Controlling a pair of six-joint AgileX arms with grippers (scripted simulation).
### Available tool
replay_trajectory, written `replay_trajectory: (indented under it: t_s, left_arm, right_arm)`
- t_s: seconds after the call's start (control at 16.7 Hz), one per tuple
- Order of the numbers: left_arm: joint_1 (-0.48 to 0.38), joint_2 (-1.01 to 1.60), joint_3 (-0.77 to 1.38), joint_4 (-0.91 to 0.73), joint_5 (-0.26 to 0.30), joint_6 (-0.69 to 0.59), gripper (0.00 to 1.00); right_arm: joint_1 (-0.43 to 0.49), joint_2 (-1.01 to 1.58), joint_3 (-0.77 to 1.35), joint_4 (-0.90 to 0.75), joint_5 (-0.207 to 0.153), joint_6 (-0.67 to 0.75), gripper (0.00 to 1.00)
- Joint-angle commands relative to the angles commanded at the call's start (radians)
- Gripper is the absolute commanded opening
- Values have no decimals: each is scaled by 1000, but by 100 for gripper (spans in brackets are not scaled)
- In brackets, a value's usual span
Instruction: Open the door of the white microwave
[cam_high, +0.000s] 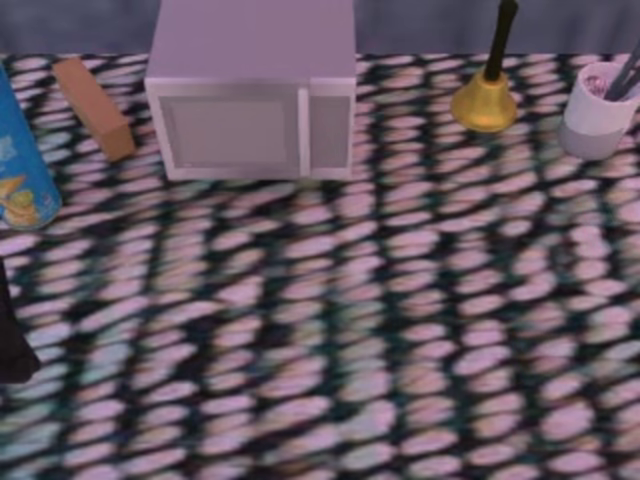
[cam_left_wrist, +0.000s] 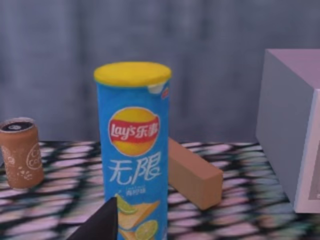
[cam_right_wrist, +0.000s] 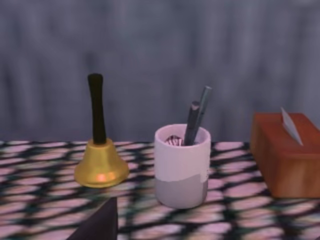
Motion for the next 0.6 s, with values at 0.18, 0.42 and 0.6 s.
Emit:
replay_trajectory:
  t_s: [0.18, 0.42, 0.6]
  left_arm:
    - [-5, 10, 9, -5, -3, -3, 100]
    - [-68, 157, 139, -63, -44, -46, 100]
    - [-148, 378, 318, -130, -96, -111, 100]
  right_arm:
    - [0, 0, 0, 0, 0, 0, 100]
    - [0, 0, 0, 0, 0, 0, 100]
    - [0, 0, 0, 0, 0, 0, 100]
